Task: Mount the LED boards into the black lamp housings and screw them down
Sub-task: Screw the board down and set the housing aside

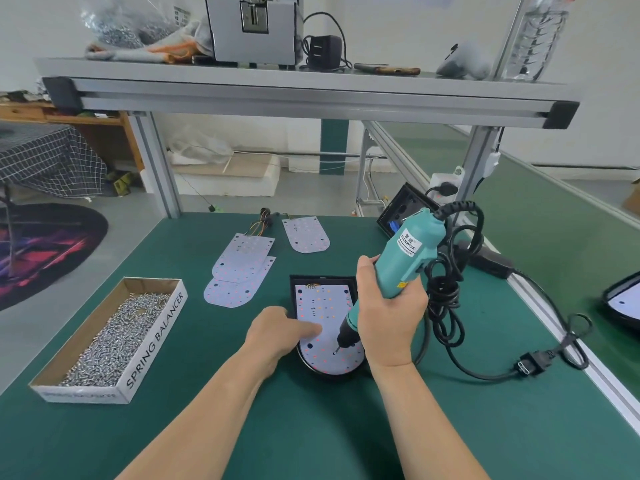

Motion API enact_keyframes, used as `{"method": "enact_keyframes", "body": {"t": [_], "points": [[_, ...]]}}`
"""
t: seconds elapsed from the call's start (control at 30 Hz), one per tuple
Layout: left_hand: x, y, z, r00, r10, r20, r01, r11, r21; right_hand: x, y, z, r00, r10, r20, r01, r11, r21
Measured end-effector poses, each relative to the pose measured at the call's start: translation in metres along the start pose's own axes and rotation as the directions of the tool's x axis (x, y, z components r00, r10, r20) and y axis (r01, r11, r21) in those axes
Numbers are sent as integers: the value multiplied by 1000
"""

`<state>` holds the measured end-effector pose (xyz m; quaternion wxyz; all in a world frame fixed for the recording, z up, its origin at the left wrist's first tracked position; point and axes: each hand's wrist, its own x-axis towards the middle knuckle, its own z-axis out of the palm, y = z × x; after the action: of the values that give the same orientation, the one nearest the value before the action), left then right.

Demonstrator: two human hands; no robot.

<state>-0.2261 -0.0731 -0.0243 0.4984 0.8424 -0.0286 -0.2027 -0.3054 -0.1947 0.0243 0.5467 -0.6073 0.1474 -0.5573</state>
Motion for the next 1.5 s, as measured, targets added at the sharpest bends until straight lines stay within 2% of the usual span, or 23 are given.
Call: {"method": "enact_keyframes", "body": {"t": [0.13, 0.43, 0.57, 0.77, 0.93, 1.07, 1.2, 1.3, 1.37, 1.43, 1.5], "points": [[-1, 0, 2, 999, -19, 47, 22, 998, -57, 1, -1, 3, 1000, 15, 10, -15, 1000, -8], [-4, 4, 2, 995, -46, 88, 52, 996, -68, -1, -2, 5, 999, 14, 43, -13, 1000, -20], [-3, 1, 2, 995, -45, 85, 52, 995, -83, -2, 0, 4, 998, 32, 57, -32, 999, 6], [-1, 1, 4, 998, -44, 52, 46, 998, -45, 1, 4, 5, 988, 138, 68, -141, 989, 42], [-3, 3, 2, 998, -51, 36, 52, 999, -12, 0, -1, 2, 987, 155, 50, -158, 986, 47], [-5, 6, -1, 995, -65, 72, 67, 998, -21, -3, -17, -4, 993, 90, 81, -97, 992, 87], [-11, 8, -7, 993, -52, 103, 51, 999, 9, 7, -34, -8, 999, 26, 47, -33, 986, 162], [-10, 5, -21, 990, -93, 102, 107, 983, -151, 13, -35, -9, 997, 80, -23, -74, 981, 182], [-10, 0, -35, 991, -129, 34, 133, 925, -355, 16, -33, -8, 990, 118, -73, -101, 974, 204], [-11, -8, -50, 989, -144, -28, 115, 879, -463, 19, -32, -6, 983, 149, -108, -123, 969, 213], [-13, -13, -60, 992, -130, -5, 104, 819, -564, 21, -32, -2, 973, 190, -127, -157, 960, 232]]}}
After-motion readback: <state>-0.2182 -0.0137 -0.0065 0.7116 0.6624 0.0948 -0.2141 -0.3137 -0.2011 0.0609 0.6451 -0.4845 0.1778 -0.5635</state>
